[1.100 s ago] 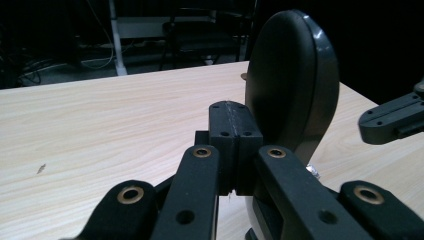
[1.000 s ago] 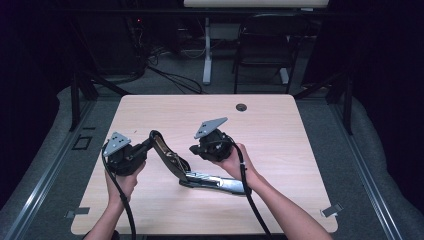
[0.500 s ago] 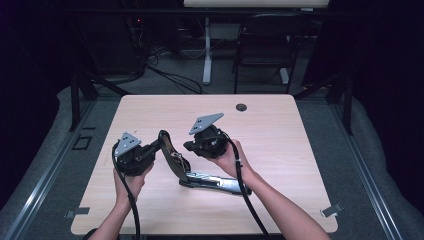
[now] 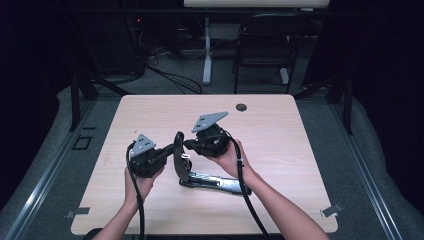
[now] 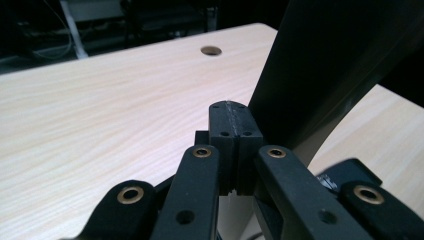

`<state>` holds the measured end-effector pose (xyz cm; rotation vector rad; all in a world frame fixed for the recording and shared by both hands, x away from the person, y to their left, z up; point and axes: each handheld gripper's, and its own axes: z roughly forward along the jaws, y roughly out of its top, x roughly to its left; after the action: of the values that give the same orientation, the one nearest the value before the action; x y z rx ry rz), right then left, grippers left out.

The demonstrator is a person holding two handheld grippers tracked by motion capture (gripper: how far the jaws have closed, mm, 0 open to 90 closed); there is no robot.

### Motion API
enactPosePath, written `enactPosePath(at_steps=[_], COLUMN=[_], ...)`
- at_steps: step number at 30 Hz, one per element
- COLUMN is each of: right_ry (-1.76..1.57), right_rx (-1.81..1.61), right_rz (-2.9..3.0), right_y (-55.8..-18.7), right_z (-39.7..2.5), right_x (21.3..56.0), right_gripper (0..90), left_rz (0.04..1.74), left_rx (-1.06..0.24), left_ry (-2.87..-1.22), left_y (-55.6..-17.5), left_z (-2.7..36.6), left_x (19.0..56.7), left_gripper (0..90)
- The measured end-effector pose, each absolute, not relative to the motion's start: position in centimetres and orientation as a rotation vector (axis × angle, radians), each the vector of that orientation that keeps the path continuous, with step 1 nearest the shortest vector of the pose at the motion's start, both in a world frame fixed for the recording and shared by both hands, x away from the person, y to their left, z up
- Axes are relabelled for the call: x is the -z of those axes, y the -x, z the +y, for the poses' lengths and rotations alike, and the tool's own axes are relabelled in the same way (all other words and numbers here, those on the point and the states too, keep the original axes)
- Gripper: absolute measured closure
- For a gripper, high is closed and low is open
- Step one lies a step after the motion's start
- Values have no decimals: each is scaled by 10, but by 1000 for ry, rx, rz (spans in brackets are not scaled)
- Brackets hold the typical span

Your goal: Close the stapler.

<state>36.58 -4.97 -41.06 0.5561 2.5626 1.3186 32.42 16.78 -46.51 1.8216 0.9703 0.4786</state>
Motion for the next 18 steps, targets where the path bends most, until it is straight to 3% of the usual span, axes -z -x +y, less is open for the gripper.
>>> enactPosePath(at_steps=[18], right_ry=[-596], right_rx=[-1372], right_rz=[2537], right_y=[-361], right_z=[-74], right_x=[409], right_gripper=[896], left_rz=[1006], left_rx=[-404], left_ry=[-1898], left_y=[-329], left_z=[159], left_x=[481], left_gripper=[900])
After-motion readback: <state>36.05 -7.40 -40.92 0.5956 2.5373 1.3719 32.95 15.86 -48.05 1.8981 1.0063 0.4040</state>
